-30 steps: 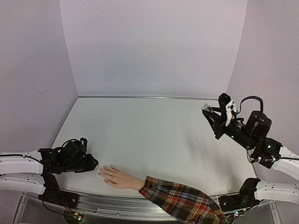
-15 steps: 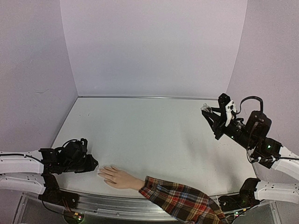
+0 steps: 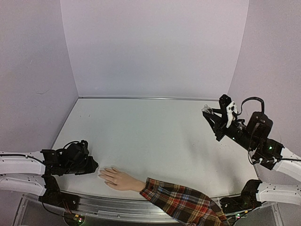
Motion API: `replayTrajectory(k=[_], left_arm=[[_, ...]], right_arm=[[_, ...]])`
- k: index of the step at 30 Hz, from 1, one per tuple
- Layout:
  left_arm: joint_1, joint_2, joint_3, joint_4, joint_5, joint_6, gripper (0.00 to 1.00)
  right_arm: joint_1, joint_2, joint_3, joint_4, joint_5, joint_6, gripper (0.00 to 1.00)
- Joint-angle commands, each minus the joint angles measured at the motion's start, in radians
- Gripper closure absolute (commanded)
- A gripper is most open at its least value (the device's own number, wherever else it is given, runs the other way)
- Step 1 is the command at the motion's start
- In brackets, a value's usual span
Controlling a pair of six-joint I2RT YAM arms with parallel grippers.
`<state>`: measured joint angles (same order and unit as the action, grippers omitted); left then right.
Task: Paint the nails
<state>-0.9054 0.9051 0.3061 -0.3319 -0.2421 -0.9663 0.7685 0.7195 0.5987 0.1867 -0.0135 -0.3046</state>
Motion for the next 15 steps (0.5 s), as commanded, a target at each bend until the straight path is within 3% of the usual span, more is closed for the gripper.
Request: replayTrajectory(k=[1,15], left_arm=[[-0.005,0.004,0.034,0.004,-0.032,-0.002,1.00],[-0.004,0.017,0.039,-0.001,-0.039,-0.005,1.00]], right_arm=[[-0.003,0.003,0.016,0.051,-0.008,0.011,1.00],[-0.003,-0.003,0.014,0.051,-0.008,0.016,1.00]])
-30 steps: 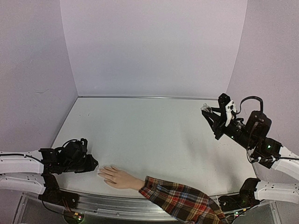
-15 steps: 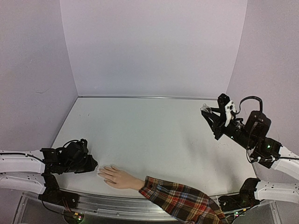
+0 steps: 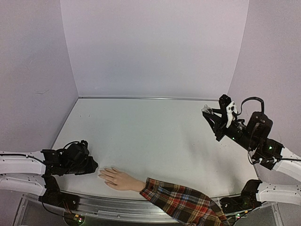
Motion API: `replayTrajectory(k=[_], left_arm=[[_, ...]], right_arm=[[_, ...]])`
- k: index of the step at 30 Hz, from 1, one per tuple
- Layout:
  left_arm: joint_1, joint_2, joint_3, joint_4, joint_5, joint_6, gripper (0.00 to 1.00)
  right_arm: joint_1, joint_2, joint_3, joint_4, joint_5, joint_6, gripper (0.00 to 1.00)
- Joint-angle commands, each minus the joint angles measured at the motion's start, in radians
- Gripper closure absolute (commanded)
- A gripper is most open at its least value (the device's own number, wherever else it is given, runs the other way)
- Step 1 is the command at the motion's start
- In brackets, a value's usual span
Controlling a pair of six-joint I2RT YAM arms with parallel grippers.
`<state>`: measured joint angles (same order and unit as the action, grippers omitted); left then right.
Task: Paint the nails
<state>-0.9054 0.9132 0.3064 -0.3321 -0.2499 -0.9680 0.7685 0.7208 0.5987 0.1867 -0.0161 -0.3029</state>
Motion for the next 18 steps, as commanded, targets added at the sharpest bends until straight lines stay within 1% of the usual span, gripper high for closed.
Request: replayTrajectory(k=[1,12,18], left_arm=[[-0.004,0.009,0.040,-0.002,-0.033,-0.005,1.00],[-0.004,-0.001,0.040,-0.010,-0.040,-0.012,1.00],[-0.005,-0.062,0.043,-0.034,-0.041,-0.018,1.00]], right_arm=[[-0.003,-0.004,0.013,0.051,-0.005,0.015,1.00],[-0.003,-0.007,0.010,0.051,-0.005,0.016,1.00],[-0.003,-0.007,0.005,0.053,-0.005,0.015,1.00]])
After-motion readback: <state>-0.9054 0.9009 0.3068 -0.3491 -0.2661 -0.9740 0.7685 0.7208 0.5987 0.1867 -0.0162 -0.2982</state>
